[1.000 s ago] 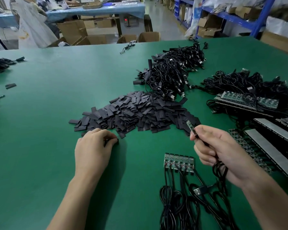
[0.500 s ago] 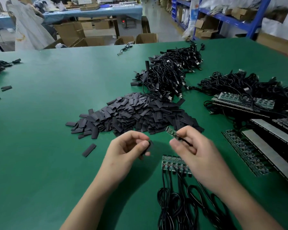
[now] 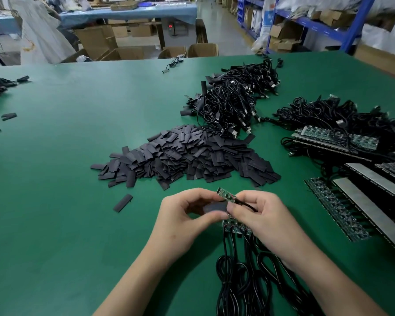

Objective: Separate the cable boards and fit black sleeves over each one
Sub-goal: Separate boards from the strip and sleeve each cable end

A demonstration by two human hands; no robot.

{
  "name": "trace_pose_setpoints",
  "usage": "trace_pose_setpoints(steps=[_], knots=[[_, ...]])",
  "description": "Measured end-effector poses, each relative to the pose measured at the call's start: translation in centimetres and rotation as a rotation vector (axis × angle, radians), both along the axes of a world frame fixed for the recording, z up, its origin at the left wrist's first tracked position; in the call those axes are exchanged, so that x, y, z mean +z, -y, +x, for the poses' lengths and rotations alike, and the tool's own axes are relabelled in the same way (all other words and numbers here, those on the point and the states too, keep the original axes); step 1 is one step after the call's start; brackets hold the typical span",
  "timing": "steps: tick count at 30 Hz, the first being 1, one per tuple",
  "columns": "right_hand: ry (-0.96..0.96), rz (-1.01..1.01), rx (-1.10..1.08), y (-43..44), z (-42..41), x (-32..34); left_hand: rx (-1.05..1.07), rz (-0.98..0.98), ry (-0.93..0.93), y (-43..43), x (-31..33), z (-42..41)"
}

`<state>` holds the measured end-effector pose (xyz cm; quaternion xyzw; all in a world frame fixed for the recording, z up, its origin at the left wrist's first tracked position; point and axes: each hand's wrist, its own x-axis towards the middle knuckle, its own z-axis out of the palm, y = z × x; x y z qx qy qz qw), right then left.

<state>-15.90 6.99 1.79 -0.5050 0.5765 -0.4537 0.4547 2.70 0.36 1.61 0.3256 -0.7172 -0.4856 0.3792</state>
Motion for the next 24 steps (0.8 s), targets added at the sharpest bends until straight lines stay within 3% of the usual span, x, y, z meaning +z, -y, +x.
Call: trace_pose_setpoints(steps=[2,4,12,24], knots=[[0.001,-0.007,-0.022,-0.1,0.0,0.0,0.039,-0.252,0.119,0.0,0.1,0.2],[-0.008,-0.018,-0.020,-0.1,0.0,0.0,0.075,-0.348,0.144,0.1,0.2,0.2],[-0.107,-0.095,-0.093,-0.5,-1.1,0.8,0.177,-0.072,0.018,0.6,0.3,0.5],[-0.210,-0.124,-0.023,-0.8,-0.9,1.1,0.124,-0.059,0.009,0.5,0.1,0.4]])
